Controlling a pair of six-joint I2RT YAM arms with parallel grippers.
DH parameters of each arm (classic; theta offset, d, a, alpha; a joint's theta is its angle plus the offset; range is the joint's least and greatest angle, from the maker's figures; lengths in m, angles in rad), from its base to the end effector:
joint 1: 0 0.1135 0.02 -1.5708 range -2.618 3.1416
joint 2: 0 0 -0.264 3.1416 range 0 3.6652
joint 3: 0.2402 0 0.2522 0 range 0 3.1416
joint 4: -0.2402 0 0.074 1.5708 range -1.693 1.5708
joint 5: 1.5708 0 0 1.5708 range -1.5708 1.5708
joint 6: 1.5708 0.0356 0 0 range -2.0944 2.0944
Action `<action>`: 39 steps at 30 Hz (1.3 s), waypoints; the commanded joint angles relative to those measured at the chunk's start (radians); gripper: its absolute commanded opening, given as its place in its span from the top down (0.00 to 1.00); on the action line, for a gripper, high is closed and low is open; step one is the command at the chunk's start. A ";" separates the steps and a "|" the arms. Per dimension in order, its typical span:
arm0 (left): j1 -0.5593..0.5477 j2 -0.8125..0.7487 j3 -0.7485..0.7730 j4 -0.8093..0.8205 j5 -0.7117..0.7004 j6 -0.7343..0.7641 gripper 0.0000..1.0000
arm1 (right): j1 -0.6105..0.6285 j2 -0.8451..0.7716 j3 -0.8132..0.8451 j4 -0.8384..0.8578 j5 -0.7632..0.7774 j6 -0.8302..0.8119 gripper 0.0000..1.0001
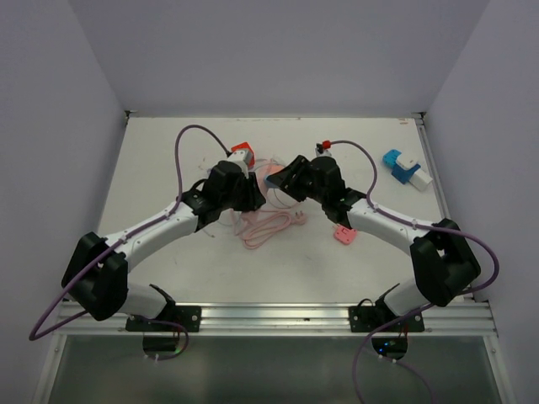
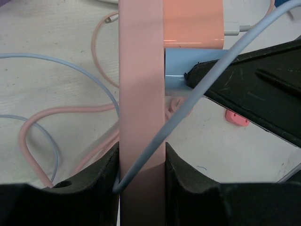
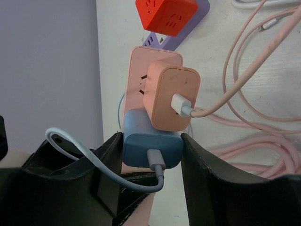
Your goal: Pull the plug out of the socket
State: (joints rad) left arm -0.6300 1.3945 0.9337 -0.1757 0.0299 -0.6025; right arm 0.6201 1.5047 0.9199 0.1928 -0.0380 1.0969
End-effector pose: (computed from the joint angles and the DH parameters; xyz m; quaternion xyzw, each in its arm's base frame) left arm 0.2482 -0.1823 0.2531 0.0190 0.8926 -0.2712 0.3597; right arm 0.2769 0.1994 0.2499 0.1860 0.8101 0.4310 0.3513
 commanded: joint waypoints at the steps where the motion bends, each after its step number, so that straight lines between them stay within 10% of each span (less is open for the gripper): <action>1: -0.008 -0.045 -0.015 0.119 -0.096 -0.013 1.00 | 0.003 -0.006 0.022 0.034 0.030 0.032 0.79; 6: -0.008 -0.061 -0.087 0.131 -0.174 -0.039 1.00 | 0.003 -0.024 0.007 0.025 0.027 0.053 1.00; 39: 0.108 -0.095 -0.250 0.099 -0.363 -0.099 1.00 | -0.043 -0.199 -0.093 -0.133 -0.079 0.032 1.00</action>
State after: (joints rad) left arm -0.5304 1.3090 0.6834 -0.0662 -0.2096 -0.6968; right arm 0.5953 1.3457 0.8429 0.0650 -0.1379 1.1309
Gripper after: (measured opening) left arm 0.386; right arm 0.498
